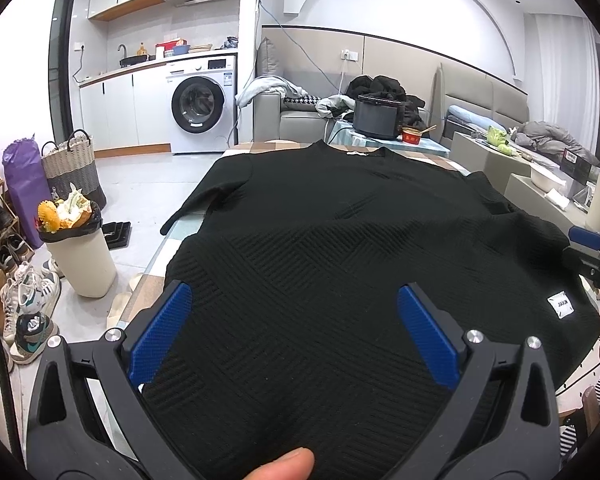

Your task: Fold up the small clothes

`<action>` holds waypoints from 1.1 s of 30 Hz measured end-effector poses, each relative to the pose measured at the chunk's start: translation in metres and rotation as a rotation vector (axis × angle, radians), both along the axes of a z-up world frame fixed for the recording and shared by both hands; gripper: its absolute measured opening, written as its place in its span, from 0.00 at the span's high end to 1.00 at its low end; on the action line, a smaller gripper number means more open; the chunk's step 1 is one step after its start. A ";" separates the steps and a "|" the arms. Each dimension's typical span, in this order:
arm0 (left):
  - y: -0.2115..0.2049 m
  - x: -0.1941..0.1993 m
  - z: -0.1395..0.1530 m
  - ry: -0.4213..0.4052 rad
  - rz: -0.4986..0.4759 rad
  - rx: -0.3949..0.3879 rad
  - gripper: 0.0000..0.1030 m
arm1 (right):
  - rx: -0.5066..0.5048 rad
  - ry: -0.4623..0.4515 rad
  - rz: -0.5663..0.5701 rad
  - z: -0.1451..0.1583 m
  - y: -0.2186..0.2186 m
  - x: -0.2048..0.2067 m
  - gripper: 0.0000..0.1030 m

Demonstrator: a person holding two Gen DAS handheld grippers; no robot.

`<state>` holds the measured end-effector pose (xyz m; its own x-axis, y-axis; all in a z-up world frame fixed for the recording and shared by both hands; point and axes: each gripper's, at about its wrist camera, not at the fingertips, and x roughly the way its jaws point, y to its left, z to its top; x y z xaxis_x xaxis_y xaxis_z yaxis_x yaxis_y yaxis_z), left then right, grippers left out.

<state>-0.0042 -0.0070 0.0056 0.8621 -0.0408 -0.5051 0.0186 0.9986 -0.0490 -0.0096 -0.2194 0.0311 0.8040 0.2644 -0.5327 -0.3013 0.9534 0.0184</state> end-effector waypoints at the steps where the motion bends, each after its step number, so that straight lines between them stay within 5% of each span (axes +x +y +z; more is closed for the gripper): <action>1: 0.000 0.000 0.000 0.001 -0.002 -0.001 0.00 | 0.001 0.001 0.001 0.000 0.000 0.000 0.00; 16: 0.003 0.007 0.006 0.009 0.001 -0.001 0.00 | 0.017 0.034 -0.061 0.001 -0.008 0.010 0.00; 26: 0.026 0.059 0.017 0.044 0.039 -0.024 0.00 | 0.113 0.116 -0.227 0.009 -0.045 0.049 0.00; 33: 0.033 0.118 0.017 0.076 0.030 -0.031 0.00 | 0.345 0.227 -0.370 0.002 -0.112 0.089 0.04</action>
<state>0.1142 0.0260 0.0229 0.8222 -0.0316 -0.5684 -0.0167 0.9967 -0.0796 0.0798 -0.3312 0.0328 0.7517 0.1754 -0.6358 0.1008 0.9221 0.3736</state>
